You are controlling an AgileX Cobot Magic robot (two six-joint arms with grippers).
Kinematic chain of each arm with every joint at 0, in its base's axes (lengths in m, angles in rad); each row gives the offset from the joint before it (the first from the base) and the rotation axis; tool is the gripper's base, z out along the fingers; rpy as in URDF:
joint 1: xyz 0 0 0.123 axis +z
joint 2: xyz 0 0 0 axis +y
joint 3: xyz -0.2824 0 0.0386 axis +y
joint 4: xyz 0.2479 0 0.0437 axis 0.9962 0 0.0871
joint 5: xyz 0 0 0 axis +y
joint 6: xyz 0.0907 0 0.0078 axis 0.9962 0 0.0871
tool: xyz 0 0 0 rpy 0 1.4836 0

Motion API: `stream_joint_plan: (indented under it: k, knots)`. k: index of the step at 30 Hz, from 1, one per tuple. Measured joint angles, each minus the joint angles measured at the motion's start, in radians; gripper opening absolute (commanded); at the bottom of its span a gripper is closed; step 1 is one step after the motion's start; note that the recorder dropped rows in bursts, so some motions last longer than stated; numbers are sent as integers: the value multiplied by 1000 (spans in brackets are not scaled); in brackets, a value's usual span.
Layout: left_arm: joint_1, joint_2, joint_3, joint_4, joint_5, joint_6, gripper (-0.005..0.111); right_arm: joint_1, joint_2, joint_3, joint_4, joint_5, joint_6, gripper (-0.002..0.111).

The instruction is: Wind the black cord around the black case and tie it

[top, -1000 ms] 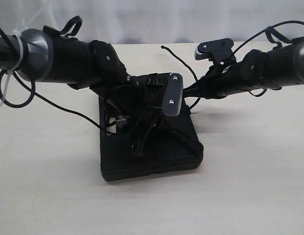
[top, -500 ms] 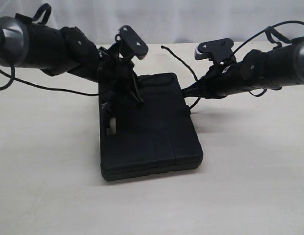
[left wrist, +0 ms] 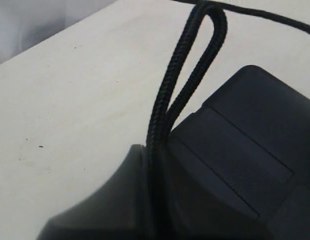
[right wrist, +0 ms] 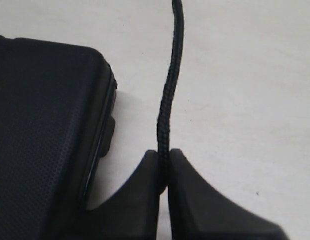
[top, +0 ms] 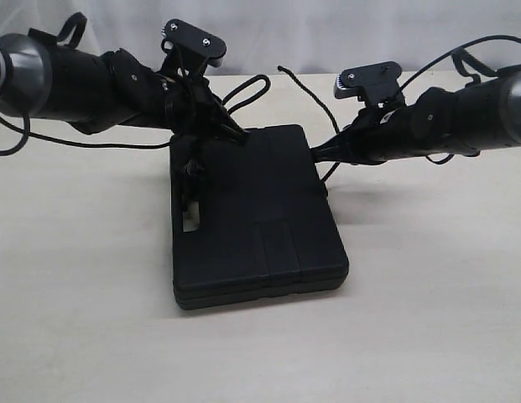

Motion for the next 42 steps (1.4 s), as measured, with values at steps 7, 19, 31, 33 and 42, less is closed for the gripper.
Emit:
stream_joint_plan:
  k: [7, 19, 31, 33, 42]
  knots:
    - [0, 53, 0, -35, -70, -16, 0, 64, 1, 11, 0, -86, -100, 4]
    - [34, 59, 0, -86, -215, -18, 0, 135, -1, 20, -2, -105, -225, 4]
    - [95, 61, 0, -91, -144, -16, 0, 135, -53, 70, -2, -112, -304, 4]
    - [95, 61, 0, -86, -142, -16, 0, 135, -77, 90, -2, -102, -345, 4]
    - [95, 61, 0, -38, -142, -16, 0, 135, -156, 113, -2, 120, -543, 4]
